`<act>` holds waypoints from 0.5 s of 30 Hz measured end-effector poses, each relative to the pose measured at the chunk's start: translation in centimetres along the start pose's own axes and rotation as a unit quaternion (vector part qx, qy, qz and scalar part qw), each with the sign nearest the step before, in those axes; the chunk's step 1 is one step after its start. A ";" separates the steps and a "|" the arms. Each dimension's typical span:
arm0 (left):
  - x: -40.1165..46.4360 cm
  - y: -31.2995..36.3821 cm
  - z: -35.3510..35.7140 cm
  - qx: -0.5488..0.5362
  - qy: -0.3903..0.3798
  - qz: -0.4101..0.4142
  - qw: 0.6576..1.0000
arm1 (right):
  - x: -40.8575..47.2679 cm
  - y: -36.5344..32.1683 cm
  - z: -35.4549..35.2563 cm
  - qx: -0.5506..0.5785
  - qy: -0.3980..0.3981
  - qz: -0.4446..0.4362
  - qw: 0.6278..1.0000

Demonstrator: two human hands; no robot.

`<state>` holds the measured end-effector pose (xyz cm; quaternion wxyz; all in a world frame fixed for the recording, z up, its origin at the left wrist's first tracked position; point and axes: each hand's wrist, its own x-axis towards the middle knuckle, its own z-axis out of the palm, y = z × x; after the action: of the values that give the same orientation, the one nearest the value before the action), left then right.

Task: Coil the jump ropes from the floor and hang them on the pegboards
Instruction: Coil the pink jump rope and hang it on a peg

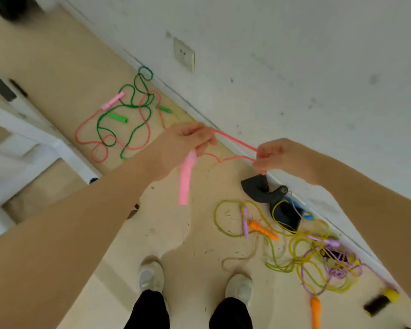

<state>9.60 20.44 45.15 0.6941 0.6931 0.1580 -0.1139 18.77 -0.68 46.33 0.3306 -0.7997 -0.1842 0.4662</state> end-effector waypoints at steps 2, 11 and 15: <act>-2.0 5.0 0.1 -0.163 0.042 0.034 0.985 | -4.0 -2.4 -1.9 0.008 0.028 0.003 1.000; -11.3 22.0 -3.5 -0.434 0.117 0.118 0.885 | -20.2 -9.2 -5.0 0.015 0.168 0.133 0.977; -15.3 26.4 -3.8 -0.277 0.051 0.086 0.956 | -24.8 -16.4 -5.0 0.206 0.144 0.160 0.954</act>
<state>5.22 23.63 75.38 0.8571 0.4895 0.1581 0.0296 10.99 -5.65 75.01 0.4324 -0.7918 0.0963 0.4206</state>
